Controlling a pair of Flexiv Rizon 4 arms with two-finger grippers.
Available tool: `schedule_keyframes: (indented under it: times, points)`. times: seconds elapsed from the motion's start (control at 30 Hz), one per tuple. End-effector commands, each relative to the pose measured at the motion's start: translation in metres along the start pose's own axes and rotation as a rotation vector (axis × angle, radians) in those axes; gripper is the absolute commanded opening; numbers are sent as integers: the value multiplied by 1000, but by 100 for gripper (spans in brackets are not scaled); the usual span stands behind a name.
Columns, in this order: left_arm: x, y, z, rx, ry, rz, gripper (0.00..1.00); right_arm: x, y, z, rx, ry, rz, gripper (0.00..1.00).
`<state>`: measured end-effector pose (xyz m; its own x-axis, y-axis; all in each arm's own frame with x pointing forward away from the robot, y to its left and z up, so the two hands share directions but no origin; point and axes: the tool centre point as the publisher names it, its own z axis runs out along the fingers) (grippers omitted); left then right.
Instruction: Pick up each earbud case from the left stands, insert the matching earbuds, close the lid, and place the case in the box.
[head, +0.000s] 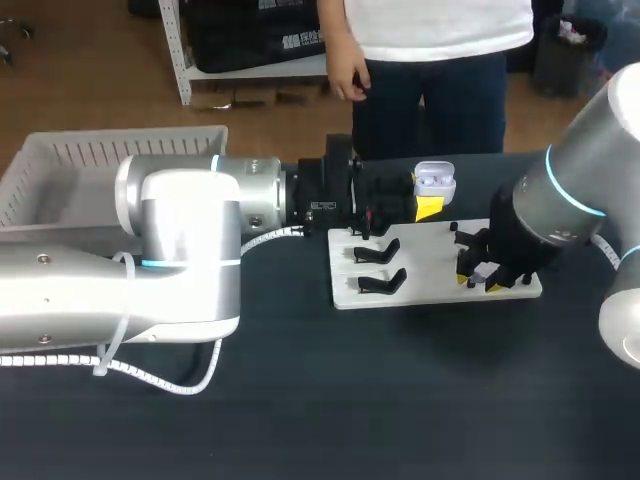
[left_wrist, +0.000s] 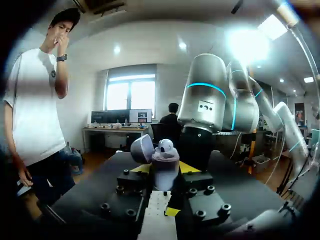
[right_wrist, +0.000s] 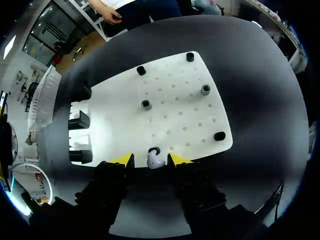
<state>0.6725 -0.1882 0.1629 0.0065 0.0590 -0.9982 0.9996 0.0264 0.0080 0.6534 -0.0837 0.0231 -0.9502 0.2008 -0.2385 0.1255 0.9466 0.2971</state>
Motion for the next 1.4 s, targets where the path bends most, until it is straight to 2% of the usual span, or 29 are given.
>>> schedule_keyframes:
  times: [0.03, 0.13, 0.53, 0.6, 0.67, 0.83, 1.13, 1.4]
  points:
    - [1, -1, 0, -6, -6, 4, 0, 2, -2, -1, 0, -3, 2, 41]
    - [1, -1, 0, -6, -6, 4, 0, 2, -4, -1, 3, -5, 5, 29]
    - [1, -1, 0, -6, -6, 4, 0, 1, -3, -1, 2, -8, 11, 28]
    - [1, -1, 0, -6, -6, 4, 0, 0, -3, 0, 5, -6, 10, 22]
    - [1, -1, 0, -6, -6, 4, 0, 0, -3, 0, 7, -4, 11, 0]
    - [1, -1, 0, -6, -6, 4, 0, 0, -2, -4, 7, -4, 6, 0]
    - [1, -1, 0, -6, -6, 4, 0, 5, 3, -46, 1, -36, -23, 0]
    - [1, -1, 0, -6, -6, 4, 0, 21, 5, -84, -1, 43, -47, 0]
